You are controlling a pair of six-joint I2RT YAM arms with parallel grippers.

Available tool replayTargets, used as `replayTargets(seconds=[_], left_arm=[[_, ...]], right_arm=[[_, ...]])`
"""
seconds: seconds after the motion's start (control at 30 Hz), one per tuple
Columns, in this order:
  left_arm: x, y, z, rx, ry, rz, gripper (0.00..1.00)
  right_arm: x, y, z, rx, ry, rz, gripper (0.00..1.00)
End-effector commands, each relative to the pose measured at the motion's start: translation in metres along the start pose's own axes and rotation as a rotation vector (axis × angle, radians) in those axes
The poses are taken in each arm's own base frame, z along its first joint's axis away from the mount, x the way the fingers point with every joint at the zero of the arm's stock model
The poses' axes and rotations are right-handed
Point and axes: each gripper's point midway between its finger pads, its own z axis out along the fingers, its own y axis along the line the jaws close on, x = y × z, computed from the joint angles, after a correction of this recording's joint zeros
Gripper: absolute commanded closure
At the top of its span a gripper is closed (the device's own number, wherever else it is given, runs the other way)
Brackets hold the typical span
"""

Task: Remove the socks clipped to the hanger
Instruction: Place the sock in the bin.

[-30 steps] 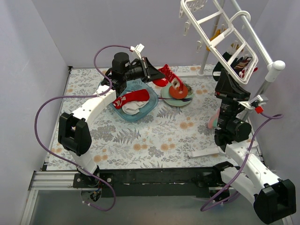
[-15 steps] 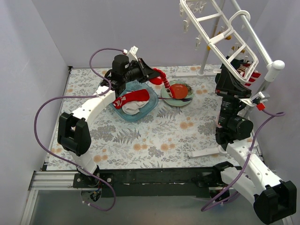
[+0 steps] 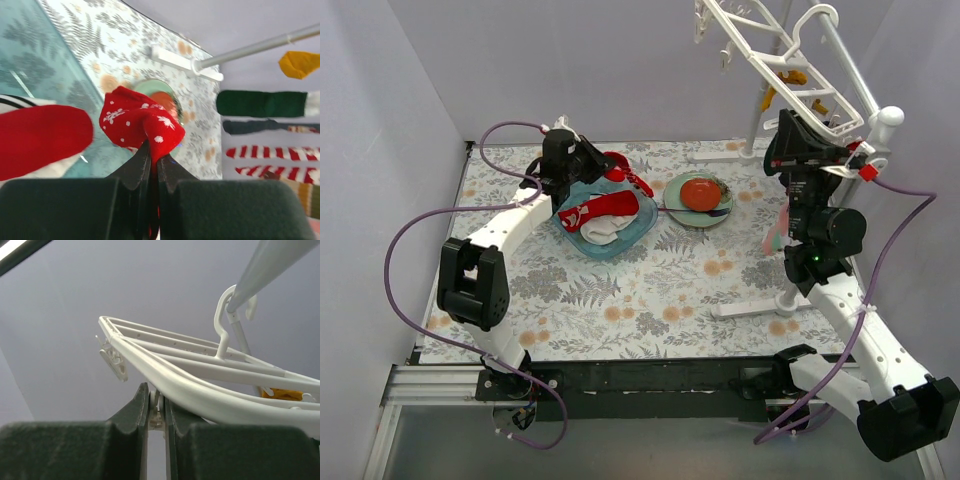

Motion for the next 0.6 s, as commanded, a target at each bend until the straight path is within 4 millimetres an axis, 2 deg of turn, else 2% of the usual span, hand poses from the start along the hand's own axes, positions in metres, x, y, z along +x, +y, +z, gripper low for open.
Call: replayTargets(seconds=[0.0,0.17,0.43,0.57], left_arm=[[-0.027,0.008,-0.017,-0.058,-0.113,0.011,1.0],[-0.02,0.015,-0.022,-0.048,-0.108,-0.011,1.0],[-0.023,0.0,-0.052,-0.013,-0.137,0.0,0.97],[-0.022,0.021,-0.053,-0.085,-0.138,-0.003,0.97]], right_arm=[[0.039,0.009,0.007,-0.059,0.176,-0.07,0.99],[0.043,0.005,0.002,-0.055,0.182,-0.1,0.99],[0.038,0.002,-0.01,-0.057,0.189,-0.129,0.99],[0.041,0.003,-0.015,-0.071,0.2,-0.127,0.99]])
